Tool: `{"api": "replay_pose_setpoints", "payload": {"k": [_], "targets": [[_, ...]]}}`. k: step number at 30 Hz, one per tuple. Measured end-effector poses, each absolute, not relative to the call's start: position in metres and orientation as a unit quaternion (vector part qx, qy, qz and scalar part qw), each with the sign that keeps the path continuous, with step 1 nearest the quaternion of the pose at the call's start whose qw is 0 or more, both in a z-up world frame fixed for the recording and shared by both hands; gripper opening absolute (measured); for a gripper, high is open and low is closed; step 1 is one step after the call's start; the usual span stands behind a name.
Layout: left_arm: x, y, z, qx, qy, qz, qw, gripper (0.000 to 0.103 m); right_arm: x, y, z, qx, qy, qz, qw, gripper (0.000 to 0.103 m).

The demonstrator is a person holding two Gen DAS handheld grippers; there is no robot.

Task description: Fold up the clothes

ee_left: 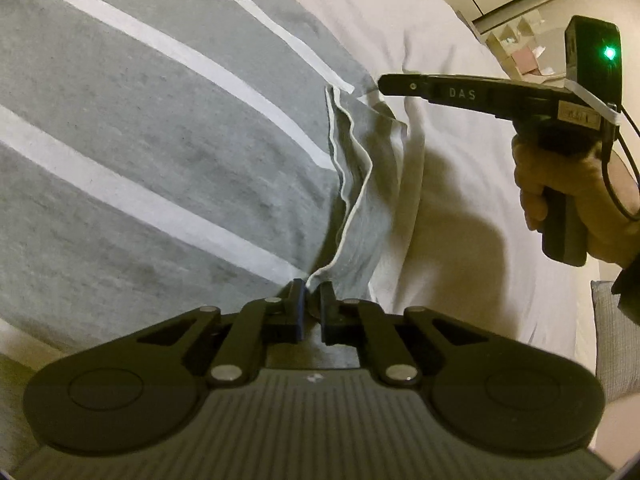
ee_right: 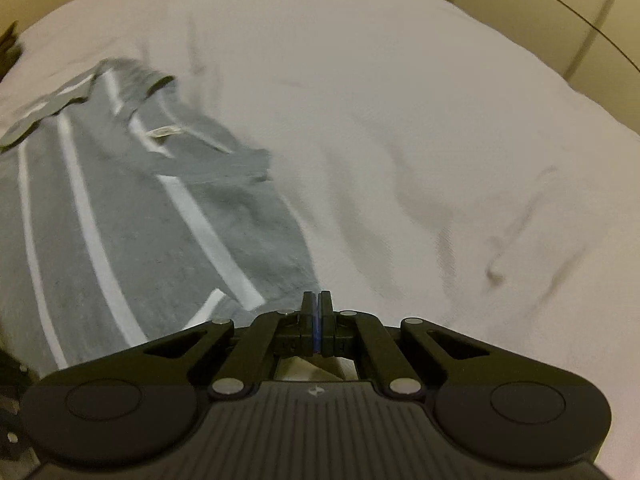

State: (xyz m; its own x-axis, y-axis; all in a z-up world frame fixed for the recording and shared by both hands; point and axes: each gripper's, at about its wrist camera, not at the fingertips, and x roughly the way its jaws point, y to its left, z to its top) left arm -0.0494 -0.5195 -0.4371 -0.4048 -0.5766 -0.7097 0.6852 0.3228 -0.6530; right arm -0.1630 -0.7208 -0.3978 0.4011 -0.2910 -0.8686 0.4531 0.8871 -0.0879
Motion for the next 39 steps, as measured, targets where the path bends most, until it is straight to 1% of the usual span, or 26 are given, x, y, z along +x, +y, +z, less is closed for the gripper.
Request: {"api": "replay_pose_setpoints", "payload": {"k": [1, 2, 3, 4, 10, 11, 14, 19, 21, 23, 28, 30, 31, 33, 35, 36, 38, 39], "targets": [[-0.049, -0.518, -0.436, 0.046, 0.605, -0.58, 0.544, 0.005, -0.168, -0.719, -0.396, 0.1, 0.492, -0.232, 0.833, 0.002], [-0.048, -0.515, -0.434, 0.047, 0.605, -0.58, 0.544, 0.005, -0.172, -0.718, -0.394, 0.119, 0.485, -0.241, 0.832, 0.009], [-0.047, -0.512, -0.433, 0.047, 0.607, -0.578, 0.544, 0.005, -0.175, -0.711, -0.394, 0.134, 0.481, -0.24, 0.832, 0.013], [-0.046, -0.508, -0.432, 0.049, 0.607, -0.575, 0.546, 0.004, -0.178, -0.701, -0.397, 0.146, 0.48, -0.235, 0.833, 0.015], [-0.041, -0.48, -0.424, 0.073, 0.598, -0.571, 0.558, 0.004, -0.189, -0.642, -0.415, 0.215, 0.475, -0.2, 0.829, 0.015], [-0.04, -0.476, -0.422, 0.081, 0.592, -0.573, 0.561, 0.004, -0.192, -0.634, -0.419, 0.221, 0.478, -0.198, 0.827, 0.019], [-0.034, -0.462, -0.411, 0.112, 0.568, -0.58, 0.574, 0.005, -0.201, -0.611, -0.425, 0.243, 0.474, -0.202, 0.822, 0.02], [-0.018, -0.435, -0.396, 0.158, 0.535, -0.573, 0.601, 0.005, -0.225, -0.573, -0.412, 0.291, 0.443, -0.226, 0.817, 0.022], [-0.014, -0.422, -0.389, 0.177, 0.525, -0.567, 0.61, 0.007, -0.236, -0.558, -0.408, 0.31, 0.435, -0.232, 0.813, 0.022], [-0.011, -0.407, -0.382, 0.2, 0.512, -0.564, 0.617, 0.011, -0.241, -0.541, -0.408, 0.327, 0.433, -0.233, 0.807, 0.024], [-0.006, -0.369, -0.358, 0.249, 0.479, -0.561, 0.628, 0.017, -0.249, -0.501, -0.402, 0.342, 0.434, -0.233, 0.8, 0.025], [-0.007, -0.355, -0.346, 0.271, 0.46, -0.563, 0.632, 0.024, -0.255, -0.487, -0.393, 0.346, 0.428, -0.236, 0.801, 0.027], [-0.006, -0.348, -0.34, 0.279, 0.451, -0.563, 0.634, 0.028, -0.258, -0.481, -0.388, 0.346, 0.425, -0.238, 0.802, 0.03], [-0.002, -0.333, -0.328, 0.291, 0.437, -0.56, 0.642, 0.031, -0.262, -0.468, -0.379, 0.343, 0.421, -0.244, 0.804, 0.034], [0.003, -0.319, -0.315, 0.298, 0.423, -0.556, 0.651, 0.035, -0.267, -0.455, -0.369, 0.337, 0.419, -0.251, 0.805, 0.042], [0.005, -0.312, -0.309, 0.3, 0.416, -0.554, 0.655, 0.04, -0.27, -0.449, -0.365, 0.333, 0.419, -0.254, 0.806, 0.044], [0.011, -0.298, -0.299, 0.306, 0.406, -0.556, 0.657, 0.049, -0.275, -0.434, -0.356, 0.321, 0.421, -0.263, 0.806, 0.051], [0.013, -0.291, -0.295, 0.311, 0.399, -0.559, 0.657, 0.052, -0.277, -0.426, -0.351, 0.314, 0.422, -0.27, 0.807, 0.053]]}}
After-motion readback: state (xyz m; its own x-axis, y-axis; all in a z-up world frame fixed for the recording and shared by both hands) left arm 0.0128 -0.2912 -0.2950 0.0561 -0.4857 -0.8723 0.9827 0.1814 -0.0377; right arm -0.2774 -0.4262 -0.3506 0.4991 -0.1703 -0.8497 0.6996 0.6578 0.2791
